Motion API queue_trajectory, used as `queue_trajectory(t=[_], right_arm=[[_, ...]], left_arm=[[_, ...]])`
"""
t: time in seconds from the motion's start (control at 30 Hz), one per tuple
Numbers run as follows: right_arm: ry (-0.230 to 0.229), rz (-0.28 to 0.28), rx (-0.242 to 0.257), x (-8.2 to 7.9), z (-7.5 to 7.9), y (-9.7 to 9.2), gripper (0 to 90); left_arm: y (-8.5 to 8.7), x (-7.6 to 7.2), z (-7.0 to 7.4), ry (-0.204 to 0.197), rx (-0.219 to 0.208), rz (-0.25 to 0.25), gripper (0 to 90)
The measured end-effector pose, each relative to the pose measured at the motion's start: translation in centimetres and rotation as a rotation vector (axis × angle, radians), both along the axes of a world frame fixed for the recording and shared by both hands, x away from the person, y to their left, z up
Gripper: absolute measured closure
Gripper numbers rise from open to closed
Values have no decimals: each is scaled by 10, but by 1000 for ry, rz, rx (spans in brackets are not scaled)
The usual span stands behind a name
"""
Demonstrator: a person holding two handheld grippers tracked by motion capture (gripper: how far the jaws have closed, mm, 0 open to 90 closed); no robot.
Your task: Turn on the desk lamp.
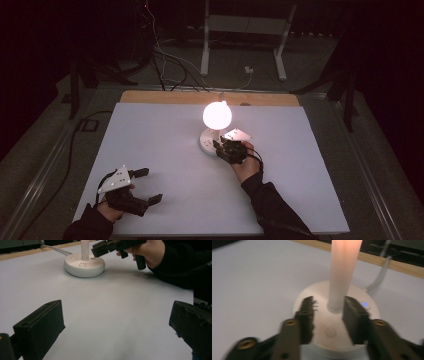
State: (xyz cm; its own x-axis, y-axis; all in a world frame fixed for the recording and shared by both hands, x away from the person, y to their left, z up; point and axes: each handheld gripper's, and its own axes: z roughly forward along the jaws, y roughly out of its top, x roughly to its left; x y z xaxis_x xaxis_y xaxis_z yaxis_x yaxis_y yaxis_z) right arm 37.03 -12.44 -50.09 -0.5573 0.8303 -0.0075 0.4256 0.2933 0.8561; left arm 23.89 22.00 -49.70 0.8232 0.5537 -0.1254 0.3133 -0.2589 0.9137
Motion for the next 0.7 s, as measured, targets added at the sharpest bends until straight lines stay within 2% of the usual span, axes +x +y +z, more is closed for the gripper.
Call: queue_trajectory(t=[0.07, 0.13, 0.2, 0.23, 0.27, 0.37, 0.5, 0.57, 0.7], right_arm=[[-3, 16, 16, 1, 2, -2, 433], [14, 28, 7, 2, 2, -2, 386], [19, 41, 11, 3, 2, -3, 251], [6, 48, 8, 3, 2, -4, 184], [-5, 72, 17, 2, 2, -4, 133], [2, 128, 12, 2, 3, -4, 1], [35, 174, 19, 2, 9, -6, 0], [32, 178, 37, 2, 12, -8, 0], [24, 194, 42, 1, 18, -11, 0]], left_arm=[[0, 0, 0, -3, -2, 1, 3], [1, 0, 0, 0, -3, 4, 3], [1, 0, 0, -1, -3, 5, 3], [1, 0, 0, -2, -3, 5, 3], [1, 0, 0, -3, -5, 5, 3], [1, 0, 0, 0, -3, 6, 3], [1, 0, 0, -2, -4, 5, 3], [1, 0, 0, -2, -3, 7, 3], [1, 0, 0, -1, -5, 6, 3]])
